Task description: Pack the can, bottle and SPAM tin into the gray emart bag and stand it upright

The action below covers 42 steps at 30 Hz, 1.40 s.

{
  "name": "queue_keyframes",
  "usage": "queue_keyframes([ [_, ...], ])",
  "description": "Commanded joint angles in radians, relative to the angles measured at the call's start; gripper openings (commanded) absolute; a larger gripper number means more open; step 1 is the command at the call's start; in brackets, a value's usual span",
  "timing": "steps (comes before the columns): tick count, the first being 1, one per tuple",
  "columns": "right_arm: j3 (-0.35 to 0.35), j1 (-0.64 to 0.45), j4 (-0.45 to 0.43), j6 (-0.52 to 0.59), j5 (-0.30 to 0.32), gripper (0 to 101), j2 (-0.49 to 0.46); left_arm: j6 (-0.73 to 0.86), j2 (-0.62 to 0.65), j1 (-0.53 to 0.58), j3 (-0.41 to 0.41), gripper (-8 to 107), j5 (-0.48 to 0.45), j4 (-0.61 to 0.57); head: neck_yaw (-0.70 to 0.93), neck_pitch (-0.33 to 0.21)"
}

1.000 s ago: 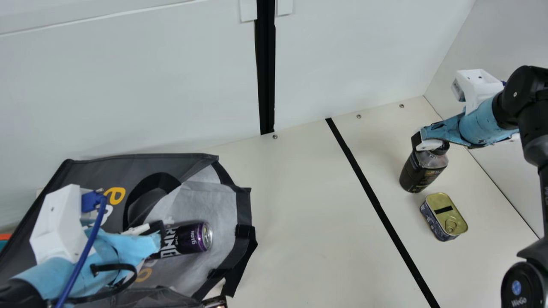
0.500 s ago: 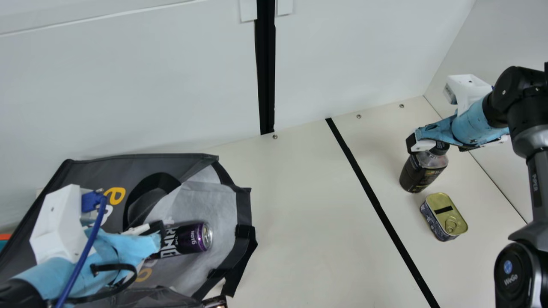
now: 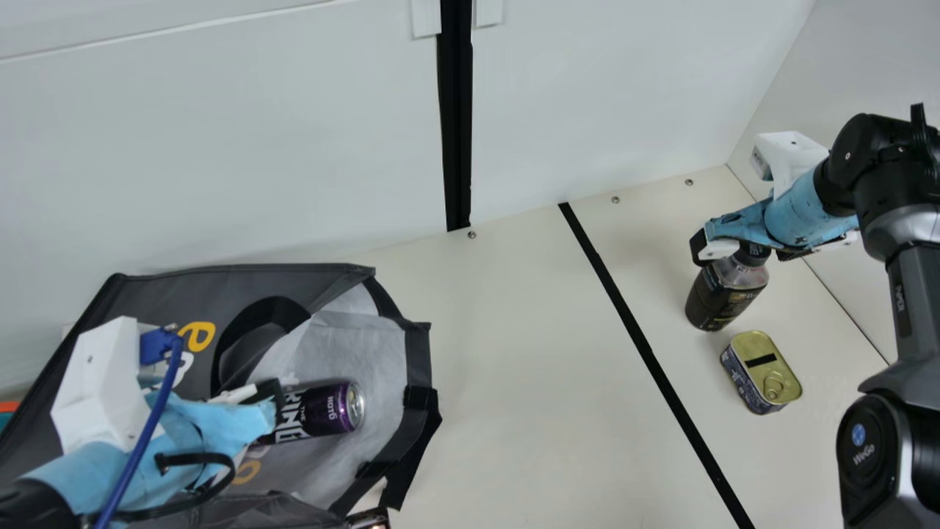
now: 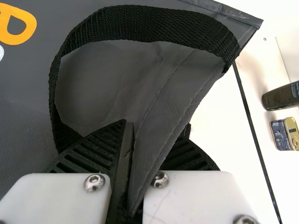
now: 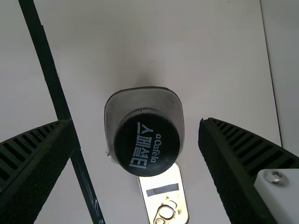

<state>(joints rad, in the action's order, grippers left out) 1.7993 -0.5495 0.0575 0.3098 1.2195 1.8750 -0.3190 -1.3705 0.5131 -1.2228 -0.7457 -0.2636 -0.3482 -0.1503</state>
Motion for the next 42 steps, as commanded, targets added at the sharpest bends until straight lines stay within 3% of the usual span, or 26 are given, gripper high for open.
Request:
queue_keyframes([
  [1,0.002,0.001,-0.002,-0.003,0.001,68,0.002,0.0,0.0,0.0,0.0,-8,0.0,0.0,-0.001,-0.024],
  [11,0.005,0.003,0.001,-0.001,0.001,1,0.01,0.0,0.0,0.0,0.0,-8,0.0,0.0,-0.001,-0.024],
  [28,0.016,0.016,0.068,0.08,0.001,0,-0.009,0.0,0.0,0.0,0.0,-8,0.0,0.0,-0.001,-0.024],
  [42,-0.016,0.08,0.138,0.2,0.001,0,-0.053,0.0,0.0,0.0,0.0,-8,0.0,0.0,-0.001,-0.024],
])
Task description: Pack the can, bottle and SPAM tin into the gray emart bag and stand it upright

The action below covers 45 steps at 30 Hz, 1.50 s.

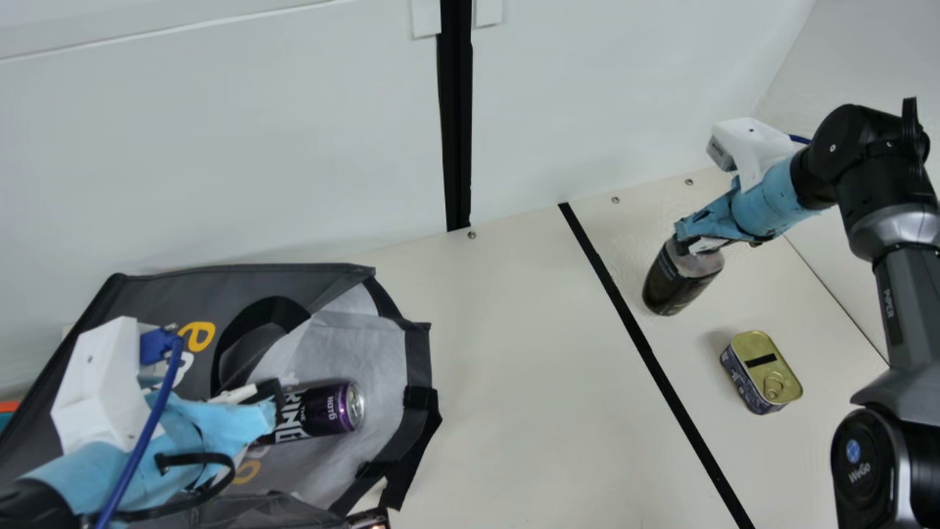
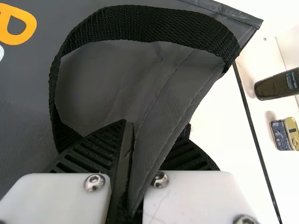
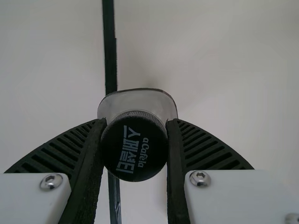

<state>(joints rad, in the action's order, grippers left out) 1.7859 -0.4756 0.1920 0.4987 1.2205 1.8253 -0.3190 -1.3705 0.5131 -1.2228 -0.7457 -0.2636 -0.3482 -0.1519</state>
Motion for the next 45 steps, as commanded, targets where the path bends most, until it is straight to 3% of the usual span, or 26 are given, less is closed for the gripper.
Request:
queue_keyframes([
  [1,-0.007,0.012,0.007,0.021,0.0,0,-0.007,0.0,0.0,0.0,0.0,-8,0.0,0.0,-0.001,-0.023],
  [17,-0.074,0.107,0.049,0.107,0.0,0,-0.086,0.0,0.0,0.0,0.0,-8,0.0,0.0,-0.001,-0.023],
  [35,-0.238,0.223,0.048,0.178,0.0,0,-0.244,0.0,0.0,0.0,0.0,-8,0.0,0.0,-0.001,-0.023],
  [45,-0.324,0.286,0.072,0.277,0.0,0,-0.319,0.0,0.0,0.0,0.0,-8,0.0,0.0,-0.001,-0.023],
])
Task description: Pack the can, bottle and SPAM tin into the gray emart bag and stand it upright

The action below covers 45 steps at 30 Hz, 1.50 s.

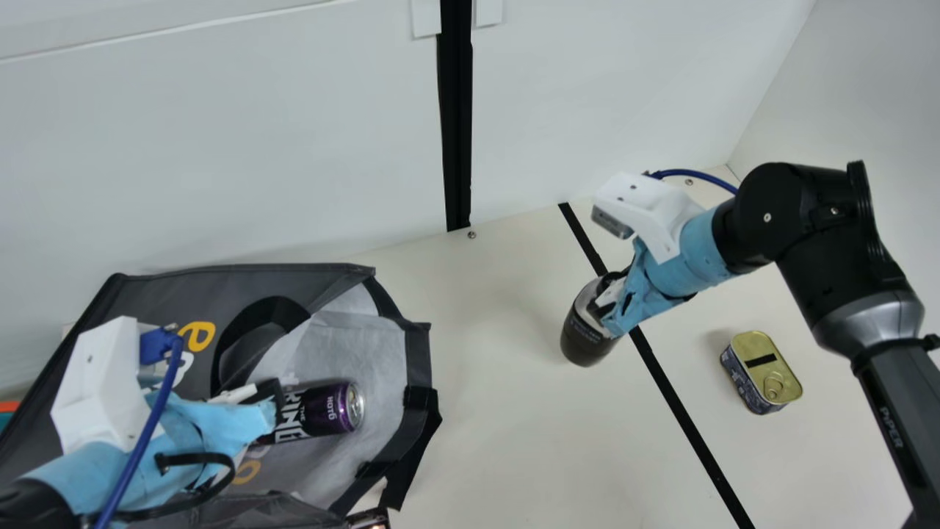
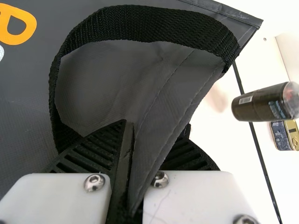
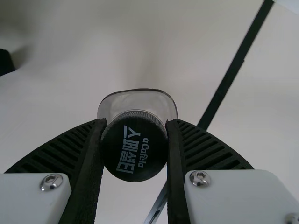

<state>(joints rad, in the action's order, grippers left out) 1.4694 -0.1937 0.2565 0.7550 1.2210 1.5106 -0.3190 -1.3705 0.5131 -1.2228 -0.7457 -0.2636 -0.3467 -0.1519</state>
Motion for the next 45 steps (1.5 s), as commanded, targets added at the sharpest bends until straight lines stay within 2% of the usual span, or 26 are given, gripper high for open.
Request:
queue_keyframes([
  [1,-0.014,0.009,0.013,0.034,-0.001,0,-0.01,0.0,0.0,0.0,0.0,-8,0.0,0.0,-0.002,-0.023],
  [18,-0.139,0.043,0.158,0.378,-0.001,0,-0.073,0.0,0.0,0.0,0.0,-8,0.0,0.0,-0.002,-0.023],
  [26,-0.173,0.041,0.236,0.492,-0.001,0,-0.086,0.0,0.0,0.0,0.0,-8,0.0,0.0,-0.002,-0.023],
  [33,-0.186,0.068,0.307,0.523,-0.001,0,-0.1,0.0,0.0,0.0,0.0,-8,0.0,0.0,-0.002,-0.023],
  [45,-0.157,0.156,0.403,0.479,-0.001,0,-0.138,0.0,0.0,0.0,0.0,-8,0.0,0.0,-0.002,-0.023],
])
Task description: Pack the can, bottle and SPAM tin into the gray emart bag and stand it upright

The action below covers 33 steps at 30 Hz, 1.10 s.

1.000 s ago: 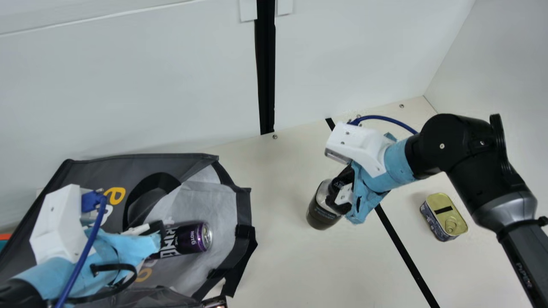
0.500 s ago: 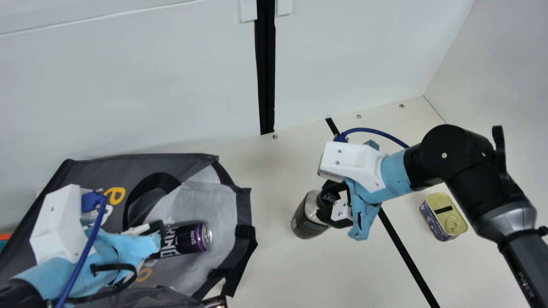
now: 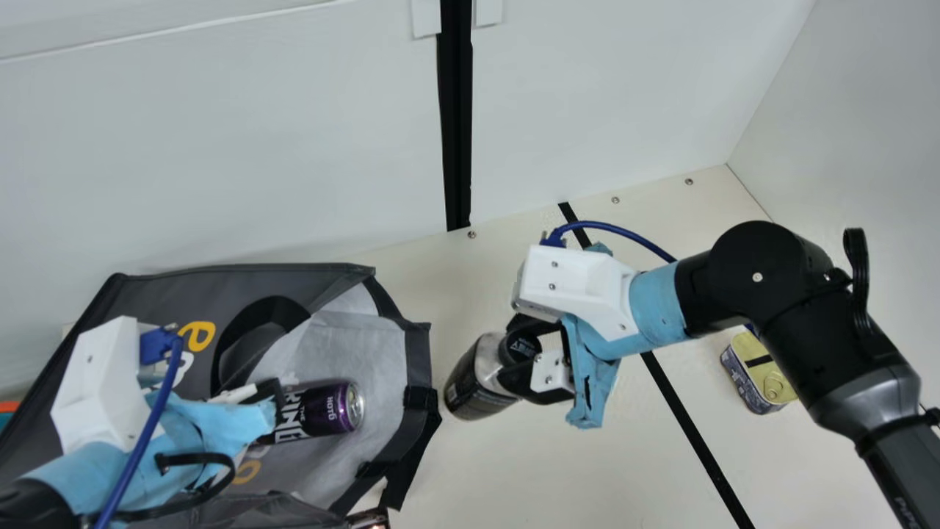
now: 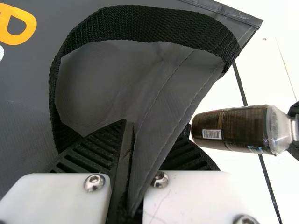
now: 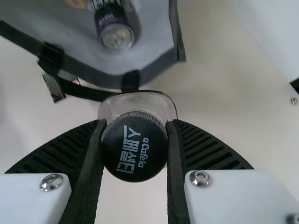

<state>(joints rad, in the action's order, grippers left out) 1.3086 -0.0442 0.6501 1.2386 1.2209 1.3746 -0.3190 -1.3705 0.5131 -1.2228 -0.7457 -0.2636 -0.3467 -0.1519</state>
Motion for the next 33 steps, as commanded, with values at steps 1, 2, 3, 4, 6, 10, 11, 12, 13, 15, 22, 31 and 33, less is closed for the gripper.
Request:
queue_keyframes([
  [1,0.011,0.015,0.016,-0.013,-0.001,0,-0.005,0.0,0.0,0.0,0.0,-8,0.0,0.0,-0.002,-0.023],
  [2,0.016,0.021,0.025,-0.018,-0.001,0,-0.007,0.0,0.0,0.0,0.0,-8,0.0,0.0,-0.002,-0.023],
  [3,0.024,0.03,0.032,-0.028,-0.001,0,-0.011,0.0,0.0,0.0,0.0,-8,0.0,0.0,-0.002,-0.023],
  [4,0.032,0.039,0.038,-0.039,-0.001,0,-0.014,0.0,0.0,0.0,0.0,-8,0.0,0.0,-0.002,-0.023],
  [6,0.047,0.053,0.053,-0.056,-0.001,0,-0.018,0.0,0.0,0.0,0.0,-8,0.0,0.0,-0.002,-0.023],
  [10,0.078,0.081,0.074,-0.097,-0.001,0,-0.025,0.0,0.0,0.0,0.0,-8,0.0,0.0,-0.002,-0.023],
  [11,0.085,0.087,0.077,-0.107,-0.001,0,-0.027,0.0,0.0,0.0,0.0,-8,0.0,0.0,-0.002,-0.023],
  [12,0.091,0.091,0.081,-0.116,-0.001,0,-0.029,0.0,0.0,0.0,0.0,-8,0.0,0.0,-0.002,-0.023],
  [13,0.096,0.094,0.086,-0.123,-0.001,0,-0.03,0.0,0.0,0.0,0.0,-8,0.0,0.0,-0.002,-0.023],
  [15,0.103,0.098,0.1,-0.132,-0.001,0,-0.03,0.0,0.0,0.0,0.0,-8,0.0,0.0,-0.002,-0.023],
  [22,0.113,0.114,0.145,-0.162,-0.001,0,-0.028,0.0,0.0,0.0,0.0,-8,0.0,0.0,-0.002,-0.023],
  [31,0.105,0.117,0.187,-0.171,-0.001,0,-0.016,0.0,0.0,0.0,0.0,-8,0.0,0.0,-0.002,-0.023],
  [33,0.104,0.115,0.195,-0.168,-0.001,0,-0.01,0.0,0.0,0.0,0.0,-8,0.0,0.0,-0.002,-0.023],
])
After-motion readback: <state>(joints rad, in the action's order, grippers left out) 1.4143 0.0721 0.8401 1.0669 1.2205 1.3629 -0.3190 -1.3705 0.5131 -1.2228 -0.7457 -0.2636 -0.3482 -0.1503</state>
